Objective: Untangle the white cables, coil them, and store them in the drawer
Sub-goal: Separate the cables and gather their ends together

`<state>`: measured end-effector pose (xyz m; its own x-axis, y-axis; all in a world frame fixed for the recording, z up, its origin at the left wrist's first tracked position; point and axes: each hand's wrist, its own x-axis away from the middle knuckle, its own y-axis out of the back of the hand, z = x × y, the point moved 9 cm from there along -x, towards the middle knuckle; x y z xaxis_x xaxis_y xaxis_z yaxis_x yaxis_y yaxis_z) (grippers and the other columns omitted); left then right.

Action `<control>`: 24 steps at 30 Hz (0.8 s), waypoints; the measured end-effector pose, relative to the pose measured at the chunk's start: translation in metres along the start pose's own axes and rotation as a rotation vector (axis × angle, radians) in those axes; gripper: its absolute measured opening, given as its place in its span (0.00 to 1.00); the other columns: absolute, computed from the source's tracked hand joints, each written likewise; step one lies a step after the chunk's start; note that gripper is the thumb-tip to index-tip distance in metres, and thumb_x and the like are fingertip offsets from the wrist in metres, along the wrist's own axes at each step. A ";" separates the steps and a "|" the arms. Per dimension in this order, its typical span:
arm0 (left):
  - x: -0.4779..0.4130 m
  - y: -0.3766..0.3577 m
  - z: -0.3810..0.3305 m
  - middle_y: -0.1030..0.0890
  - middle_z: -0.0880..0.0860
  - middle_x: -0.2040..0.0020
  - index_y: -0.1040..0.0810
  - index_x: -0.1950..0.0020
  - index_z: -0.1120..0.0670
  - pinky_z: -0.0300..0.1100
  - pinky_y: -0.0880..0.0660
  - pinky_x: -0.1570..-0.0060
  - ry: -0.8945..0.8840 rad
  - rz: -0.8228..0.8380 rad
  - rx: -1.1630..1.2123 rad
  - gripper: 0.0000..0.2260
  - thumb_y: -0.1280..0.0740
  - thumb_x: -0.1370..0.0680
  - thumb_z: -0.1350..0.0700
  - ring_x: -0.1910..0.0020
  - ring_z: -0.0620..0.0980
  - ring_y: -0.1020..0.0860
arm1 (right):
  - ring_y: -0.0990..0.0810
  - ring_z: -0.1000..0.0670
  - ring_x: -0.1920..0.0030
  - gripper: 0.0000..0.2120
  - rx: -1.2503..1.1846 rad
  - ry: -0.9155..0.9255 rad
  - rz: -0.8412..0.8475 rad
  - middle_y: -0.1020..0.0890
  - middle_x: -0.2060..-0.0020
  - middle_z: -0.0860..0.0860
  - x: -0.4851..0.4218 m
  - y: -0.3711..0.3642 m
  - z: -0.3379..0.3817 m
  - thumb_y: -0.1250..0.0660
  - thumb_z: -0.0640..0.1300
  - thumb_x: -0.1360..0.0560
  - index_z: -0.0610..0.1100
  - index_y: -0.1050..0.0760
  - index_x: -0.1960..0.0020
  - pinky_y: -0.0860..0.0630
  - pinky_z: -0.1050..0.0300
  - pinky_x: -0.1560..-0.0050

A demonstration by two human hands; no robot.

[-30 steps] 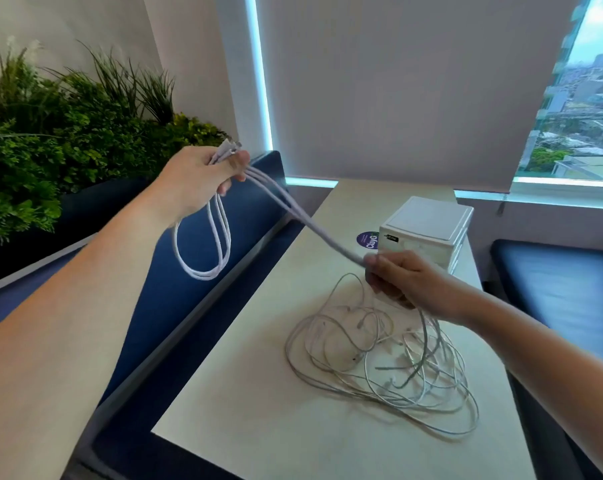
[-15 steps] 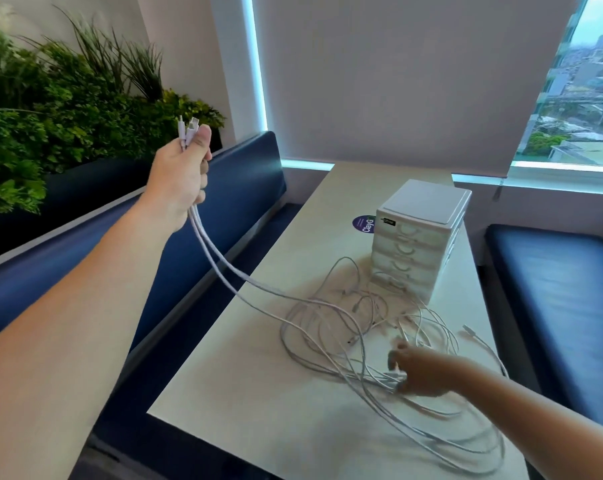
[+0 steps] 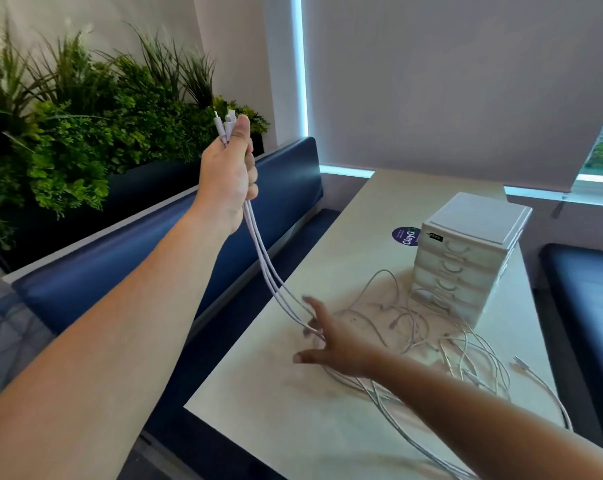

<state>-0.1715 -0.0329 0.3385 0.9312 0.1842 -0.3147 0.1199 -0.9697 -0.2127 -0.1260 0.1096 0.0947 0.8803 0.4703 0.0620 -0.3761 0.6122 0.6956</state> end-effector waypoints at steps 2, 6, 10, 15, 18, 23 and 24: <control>-0.004 0.004 -0.007 0.39 0.44 0.74 0.36 0.63 0.50 0.36 0.46 0.78 -0.016 -0.029 0.007 0.16 0.40 0.18 0.44 0.76 0.43 0.45 | 0.20 0.45 0.57 0.14 0.099 -0.007 -0.002 0.24 0.65 0.53 -0.005 -0.013 -0.006 0.36 0.54 0.23 0.46 0.29 0.44 0.27 0.55 0.55; -0.015 0.024 -0.009 0.38 0.45 0.73 0.36 0.63 0.50 0.36 0.46 0.79 -0.002 -0.162 -0.027 0.17 0.40 0.18 0.44 0.76 0.43 0.44 | 0.23 0.41 0.60 0.15 0.268 0.040 -0.054 0.22 0.63 0.45 0.003 -0.017 -0.004 0.47 0.54 0.19 0.46 0.32 0.57 0.26 0.49 0.57; -0.024 0.046 -0.003 0.39 0.46 0.72 0.35 0.64 0.50 0.37 0.45 0.79 0.024 -0.300 0.001 0.18 0.41 0.18 0.43 0.77 0.43 0.44 | 0.26 0.42 0.64 0.17 0.297 0.049 -0.022 0.27 0.67 0.48 0.015 -0.016 -0.009 0.50 0.57 0.19 0.47 0.36 0.60 0.28 0.49 0.60; -0.032 0.049 0.005 0.37 0.46 0.71 0.33 0.62 0.51 0.37 0.42 0.78 0.003 -0.340 -0.042 0.17 0.42 0.18 0.43 0.77 0.42 0.41 | 0.26 0.40 0.60 0.17 0.396 0.031 0.035 0.24 0.60 0.43 0.030 -0.026 -0.015 0.50 0.58 0.19 0.46 0.33 0.54 0.32 0.52 0.62; -0.041 0.052 0.001 0.38 0.46 0.72 0.34 0.63 0.51 0.38 0.43 0.77 -0.027 -0.337 -0.031 0.17 0.42 0.18 0.44 0.77 0.43 0.41 | 0.25 0.39 0.59 0.16 0.399 -0.008 0.083 0.23 0.59 0.42 0.045 -0.042 -0.031 0.51 0.59 0.19 0.48 0.34 0.55 0.32 0.52 0.61; -0.045 0.053 0.011 0.35 0.46 0.70 0.32 0.62 0.50 0.37 0.40 0.72 -0.057 -0.342 -0.111 0.16 0.42 0.18 0.43 0.74 0.42 0.38 | 0.24 0.37 0.58 0.15 0.471 0.015 0.075 0.21 0.58 0.41 0.051 -0.048 -0.043 0.50 0.60 0.20 0.50 0.36 0.57 0.30 0.51 0.61; -0.045 0.052 0.011 0.35 0.46 0.70 0.32 0.62 0.50 0.37 0.39 0.72 -0.063 -0.340 -0.115 0.16 0.42 0.18 0.43 0.74 0.42 0.38 | 0.24 0.38 0.59 0.16 0.469 0.000 0.082 0.21 0.59 0.41 0.051 -0.050 -0.049 0.50 0.60 0.20 0.49 0.36 0.58 0.29 0.51 0.61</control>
<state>-0.2112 -0.0899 0.3319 0.8089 0.5053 -0.3005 0.4603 -0.8623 -0.2109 -0.0762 0.1341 0.0286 0.8530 0.5053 0.1304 -0.2732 0.2196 0.9366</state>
